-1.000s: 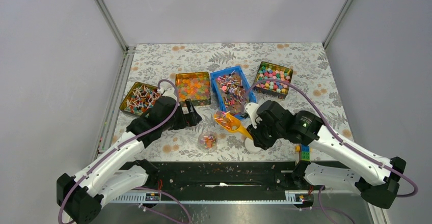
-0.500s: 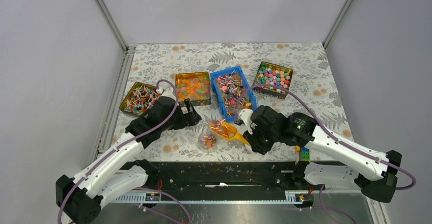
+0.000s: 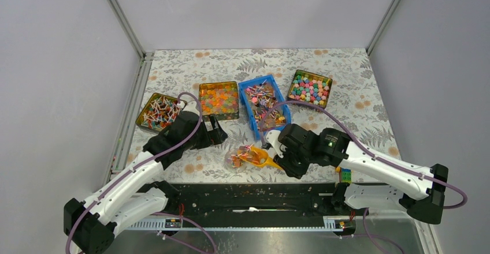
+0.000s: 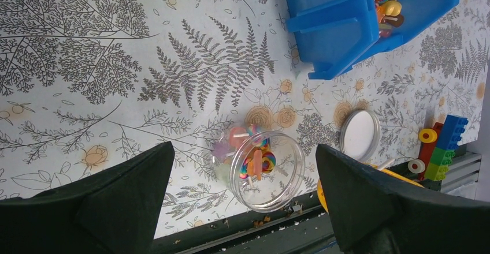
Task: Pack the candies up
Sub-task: Place the fake candies in the packing bottle.
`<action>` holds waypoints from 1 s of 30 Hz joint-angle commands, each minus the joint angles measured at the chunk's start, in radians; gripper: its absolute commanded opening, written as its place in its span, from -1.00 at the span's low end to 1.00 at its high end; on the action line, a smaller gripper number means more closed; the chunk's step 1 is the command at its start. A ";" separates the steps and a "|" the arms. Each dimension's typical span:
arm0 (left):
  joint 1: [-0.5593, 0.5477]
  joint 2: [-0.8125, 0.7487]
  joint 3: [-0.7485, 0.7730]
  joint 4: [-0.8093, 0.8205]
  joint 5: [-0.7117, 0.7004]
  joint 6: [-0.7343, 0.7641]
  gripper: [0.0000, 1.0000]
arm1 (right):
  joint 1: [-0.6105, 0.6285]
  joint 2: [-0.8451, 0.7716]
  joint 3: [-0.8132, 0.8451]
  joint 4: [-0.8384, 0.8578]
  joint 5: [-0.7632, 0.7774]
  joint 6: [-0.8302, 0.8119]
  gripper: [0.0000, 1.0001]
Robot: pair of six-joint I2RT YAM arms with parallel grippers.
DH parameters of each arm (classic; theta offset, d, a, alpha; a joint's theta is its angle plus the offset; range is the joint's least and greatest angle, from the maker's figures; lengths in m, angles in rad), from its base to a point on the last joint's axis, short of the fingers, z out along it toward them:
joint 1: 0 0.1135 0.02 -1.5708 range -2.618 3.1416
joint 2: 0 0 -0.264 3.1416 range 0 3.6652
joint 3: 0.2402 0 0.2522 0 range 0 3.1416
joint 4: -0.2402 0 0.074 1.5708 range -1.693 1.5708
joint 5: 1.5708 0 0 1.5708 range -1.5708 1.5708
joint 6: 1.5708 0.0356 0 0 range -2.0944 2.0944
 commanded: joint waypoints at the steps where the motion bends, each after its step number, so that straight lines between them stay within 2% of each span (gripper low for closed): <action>1: -0.001 -0.020 -0.007 0.034 -0.015 -0.011 0.94 | 0.019 0.009 0.044 -0.008 -0.016 -0.028 -1.00; 30: -0.001 -0.053 -0.032 0.030 -0.018 -0.024 0.95 | 0.063 0.171 0.133 -0.087 -0.010 -0.054 -1.00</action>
